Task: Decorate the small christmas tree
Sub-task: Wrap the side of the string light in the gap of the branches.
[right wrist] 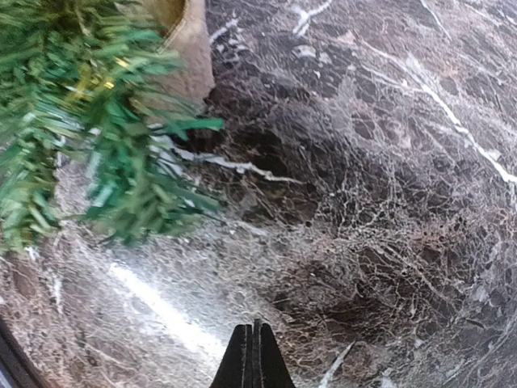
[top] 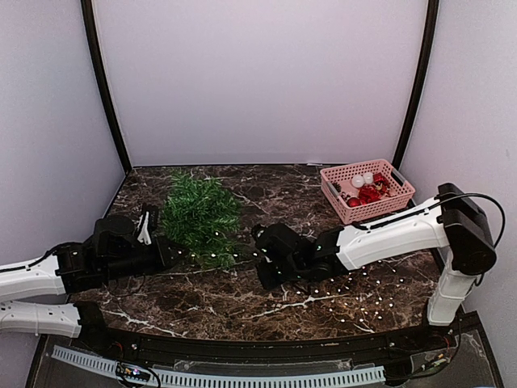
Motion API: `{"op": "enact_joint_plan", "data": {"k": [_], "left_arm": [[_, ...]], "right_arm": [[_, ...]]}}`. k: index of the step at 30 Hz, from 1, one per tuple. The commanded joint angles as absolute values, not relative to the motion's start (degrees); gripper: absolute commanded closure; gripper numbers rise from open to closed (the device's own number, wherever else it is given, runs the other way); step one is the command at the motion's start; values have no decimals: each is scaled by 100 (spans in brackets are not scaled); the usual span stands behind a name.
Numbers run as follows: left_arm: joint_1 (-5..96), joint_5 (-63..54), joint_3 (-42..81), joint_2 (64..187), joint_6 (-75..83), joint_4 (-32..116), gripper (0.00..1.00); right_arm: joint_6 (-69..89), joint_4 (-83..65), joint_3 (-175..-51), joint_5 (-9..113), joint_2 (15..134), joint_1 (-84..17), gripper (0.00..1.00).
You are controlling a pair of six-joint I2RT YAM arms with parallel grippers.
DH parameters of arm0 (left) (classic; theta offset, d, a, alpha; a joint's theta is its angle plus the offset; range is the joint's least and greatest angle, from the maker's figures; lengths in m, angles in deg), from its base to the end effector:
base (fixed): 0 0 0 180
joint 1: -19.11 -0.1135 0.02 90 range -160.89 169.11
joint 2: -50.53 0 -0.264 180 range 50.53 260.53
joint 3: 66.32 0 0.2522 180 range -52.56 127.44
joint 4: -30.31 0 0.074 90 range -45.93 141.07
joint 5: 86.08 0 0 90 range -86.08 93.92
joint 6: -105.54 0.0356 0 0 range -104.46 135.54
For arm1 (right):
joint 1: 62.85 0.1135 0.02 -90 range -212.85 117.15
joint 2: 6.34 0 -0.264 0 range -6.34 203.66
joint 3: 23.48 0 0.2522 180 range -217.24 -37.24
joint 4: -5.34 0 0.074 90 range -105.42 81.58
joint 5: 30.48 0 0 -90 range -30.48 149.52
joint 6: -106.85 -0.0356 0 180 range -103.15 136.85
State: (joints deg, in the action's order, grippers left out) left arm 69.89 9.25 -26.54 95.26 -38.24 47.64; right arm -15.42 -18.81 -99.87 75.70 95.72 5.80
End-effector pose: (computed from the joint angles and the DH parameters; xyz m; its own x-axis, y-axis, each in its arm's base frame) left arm 0.1195 -0.1412 0.2360 -0.7201 -0.3881 -0.5752 0.2303 0.6483 -0.7257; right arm 0.1448 0.3431 0.1798 -0.6778 -0.3256 -0.6592 -0.5525 0.8171 0.1645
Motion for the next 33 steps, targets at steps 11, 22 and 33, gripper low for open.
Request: {"op": "enact_joint_plan", "data": {"k": [11,22,33], "left_arm": [[6941,1112,-2845,9231,-3866,5092,100],[6930,1160,-2892,9000,-3869,5380,100],[6887,1285,-3089,8792,-3871,5638,100]], "right_arm": [[-1699,-2025,-9814,7704,9526,629,100],[-1680,-2304,-10434,8131,9586,450,100],[-1600,-2119,-10441,7909,9764,26,100]]}}
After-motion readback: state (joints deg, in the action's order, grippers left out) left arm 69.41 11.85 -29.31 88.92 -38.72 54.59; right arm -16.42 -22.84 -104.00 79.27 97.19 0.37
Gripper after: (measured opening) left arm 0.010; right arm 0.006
